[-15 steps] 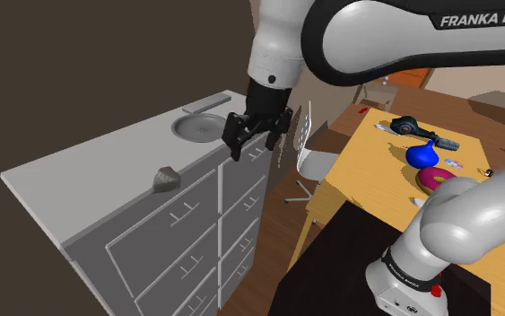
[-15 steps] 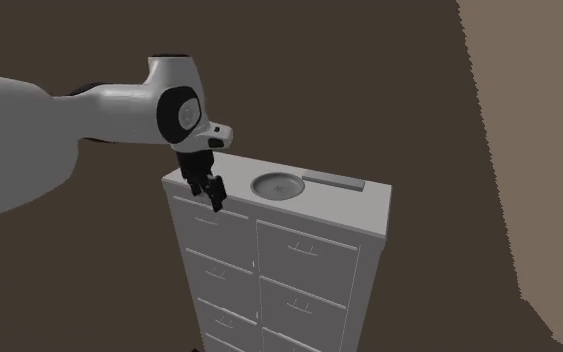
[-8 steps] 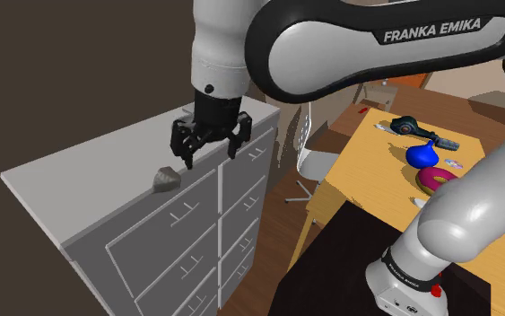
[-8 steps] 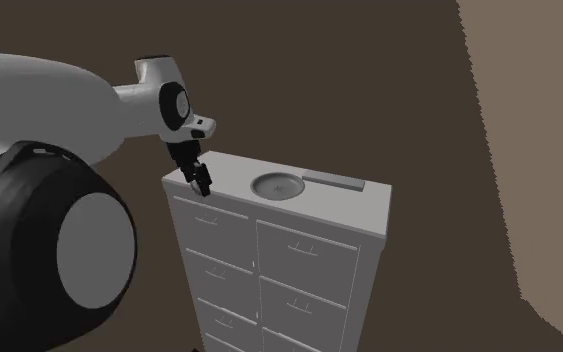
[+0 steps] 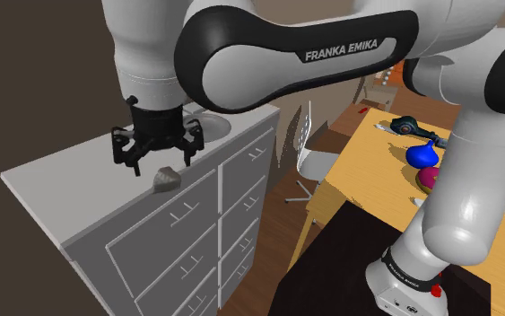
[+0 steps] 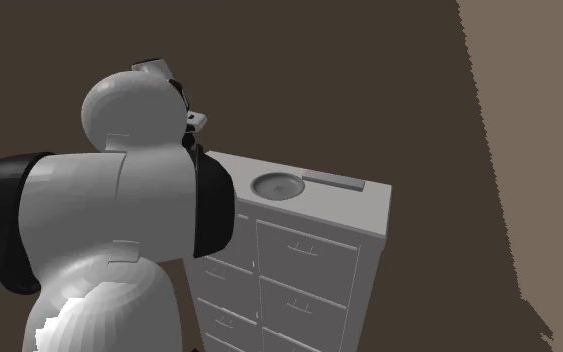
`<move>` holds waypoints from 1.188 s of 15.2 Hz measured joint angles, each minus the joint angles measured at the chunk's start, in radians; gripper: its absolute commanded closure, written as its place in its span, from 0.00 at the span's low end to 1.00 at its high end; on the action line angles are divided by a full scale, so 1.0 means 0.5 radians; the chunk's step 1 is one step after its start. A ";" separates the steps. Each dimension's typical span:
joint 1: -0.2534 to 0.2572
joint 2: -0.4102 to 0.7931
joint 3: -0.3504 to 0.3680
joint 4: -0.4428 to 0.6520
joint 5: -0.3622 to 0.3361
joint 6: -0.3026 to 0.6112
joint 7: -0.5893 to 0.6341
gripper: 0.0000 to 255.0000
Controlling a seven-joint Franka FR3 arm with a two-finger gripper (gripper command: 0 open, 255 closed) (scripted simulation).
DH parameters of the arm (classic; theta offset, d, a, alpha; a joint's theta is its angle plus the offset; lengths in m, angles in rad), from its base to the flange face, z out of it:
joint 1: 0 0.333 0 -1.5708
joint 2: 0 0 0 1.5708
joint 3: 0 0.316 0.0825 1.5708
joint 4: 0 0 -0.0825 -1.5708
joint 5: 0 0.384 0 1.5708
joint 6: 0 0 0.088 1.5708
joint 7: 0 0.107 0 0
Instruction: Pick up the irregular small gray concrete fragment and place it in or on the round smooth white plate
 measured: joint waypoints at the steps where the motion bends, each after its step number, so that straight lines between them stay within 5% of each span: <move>1: 0.013 0.019 -0.004 0.002 -0.020 0.009 0.019 0.00; 13: 0.012 0.072 -0.030 -0.112 -0.076 0.157 0.062 0.00; 14: 0.012 0.072 -0.030 -0.112 -0.076 0.157 0.062 1.00; 18: 0.012 0.072 -0.030 -0.112 -0.076 0.157 0.062 1.00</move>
